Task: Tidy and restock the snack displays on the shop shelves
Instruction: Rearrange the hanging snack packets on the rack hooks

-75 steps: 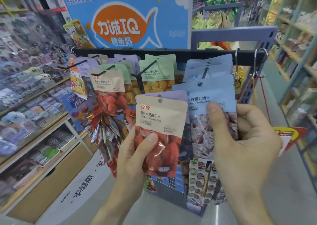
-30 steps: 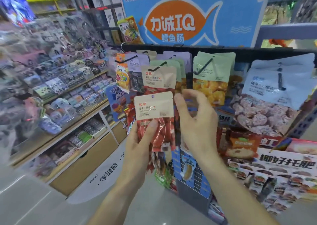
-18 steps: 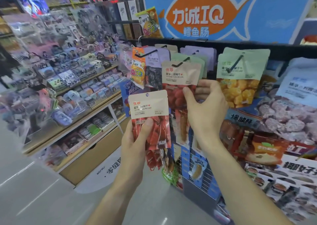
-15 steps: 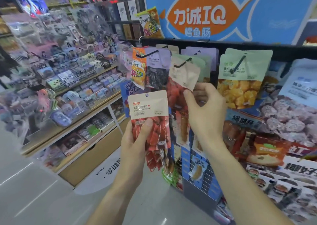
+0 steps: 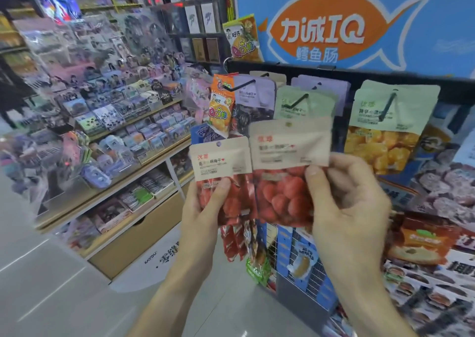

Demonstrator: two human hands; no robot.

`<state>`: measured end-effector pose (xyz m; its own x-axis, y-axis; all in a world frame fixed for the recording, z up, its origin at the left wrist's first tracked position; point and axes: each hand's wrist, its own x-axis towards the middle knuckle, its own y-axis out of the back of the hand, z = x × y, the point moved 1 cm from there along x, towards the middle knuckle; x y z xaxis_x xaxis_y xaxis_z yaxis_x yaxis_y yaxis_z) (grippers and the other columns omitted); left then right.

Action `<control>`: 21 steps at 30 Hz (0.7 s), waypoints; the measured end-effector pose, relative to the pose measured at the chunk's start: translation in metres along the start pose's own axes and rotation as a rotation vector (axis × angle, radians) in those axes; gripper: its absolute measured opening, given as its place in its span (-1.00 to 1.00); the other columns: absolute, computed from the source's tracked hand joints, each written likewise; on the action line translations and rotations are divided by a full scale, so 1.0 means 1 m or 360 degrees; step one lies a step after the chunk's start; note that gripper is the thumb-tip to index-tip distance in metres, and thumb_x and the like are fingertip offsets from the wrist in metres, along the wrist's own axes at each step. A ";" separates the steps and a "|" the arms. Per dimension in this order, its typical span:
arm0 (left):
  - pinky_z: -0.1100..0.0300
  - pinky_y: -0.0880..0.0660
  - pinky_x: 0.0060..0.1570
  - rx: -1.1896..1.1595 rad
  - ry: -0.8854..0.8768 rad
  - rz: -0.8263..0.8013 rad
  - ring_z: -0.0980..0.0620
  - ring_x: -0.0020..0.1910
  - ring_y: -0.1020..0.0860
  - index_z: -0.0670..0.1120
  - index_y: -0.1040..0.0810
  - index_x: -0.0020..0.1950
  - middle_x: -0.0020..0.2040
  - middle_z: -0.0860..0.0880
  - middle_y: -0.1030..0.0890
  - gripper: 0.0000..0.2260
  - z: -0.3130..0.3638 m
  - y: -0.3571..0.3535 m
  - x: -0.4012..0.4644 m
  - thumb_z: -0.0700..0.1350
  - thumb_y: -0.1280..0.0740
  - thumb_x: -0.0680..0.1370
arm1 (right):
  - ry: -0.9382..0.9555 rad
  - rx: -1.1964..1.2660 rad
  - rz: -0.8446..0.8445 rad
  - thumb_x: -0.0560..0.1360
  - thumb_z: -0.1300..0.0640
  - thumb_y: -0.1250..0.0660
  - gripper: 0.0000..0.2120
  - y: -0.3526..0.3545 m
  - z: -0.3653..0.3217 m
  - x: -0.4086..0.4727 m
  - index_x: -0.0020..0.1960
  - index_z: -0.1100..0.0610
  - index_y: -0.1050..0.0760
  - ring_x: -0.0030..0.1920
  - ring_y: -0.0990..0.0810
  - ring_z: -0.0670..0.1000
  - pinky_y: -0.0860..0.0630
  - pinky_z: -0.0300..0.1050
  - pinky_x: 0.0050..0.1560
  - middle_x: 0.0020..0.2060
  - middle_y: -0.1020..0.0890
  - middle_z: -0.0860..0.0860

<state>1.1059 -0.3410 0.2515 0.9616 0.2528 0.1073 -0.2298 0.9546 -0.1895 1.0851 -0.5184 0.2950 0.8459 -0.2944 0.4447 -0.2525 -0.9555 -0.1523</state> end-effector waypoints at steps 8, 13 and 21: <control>0.12 -0.65 -0.23 -0.0124 0.0221 -0.0176 -0.01 0.06 -0.72 0.06 -0.54 0.32 0.15 0.01 -0.73 -0.61 0.001 -0.009 -0.009 0.25 -0.22 0.62 | -0.0247 -0.0394 -0.0053 0.55 0.06 -0.44 -0.93 -0.029 0.044 -0.006 0.02 -0.07 -0.61 -0.04 -0.67 -0.16 -0.64 -0.08 0.00 -0.13 -0.70 -0.20; 0.03 -0.66 -0.01 -0.0012 0.0170 -0.0186 -0.09 0.09 -0.72 0.00 -0.51 0.31 0.13 -0.06 -0.73 -0.47 -0.004 -0.008 -0.006 -0.06 -0.59 0.38 | -0.0084 -0.0554 -0.0101 0.53 0.05 -0.46 -0.95 -0.033 0.040 -0.005 -0.07 -0.08 -0.61 -0.10 -0.63 -0.19 -0.52 -0.33 -0.14 -0.18 -0.65 -0.21; 0.04 -0.64 0.06 -0.0202 0.0227 -0.0154 -0.09 0.12 -0.71 0.00 -0.50 0.37 0.17 -0.04 -0.72 -0.44 -0.009 -0.005 -0.005 -0.09 -0.53 0.38 | 0.0184 -0.0821 0.0517 0.48 -0.18 -0.46 -0.52 -0.019 0.036 0.040 0.25 0.01 -0.39 0.08 -0.53 -0.01 -0.50 -0.05 0.00 0.09 -0.49 -0.12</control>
<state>1.1033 -0.3488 0.2434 0.9918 0.1274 -0.0064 -0.1232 0.9435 -0.3075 1.1407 -0.5113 0.2839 0.6387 -0.5440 0.5441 -0.7075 -0.6932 0.1375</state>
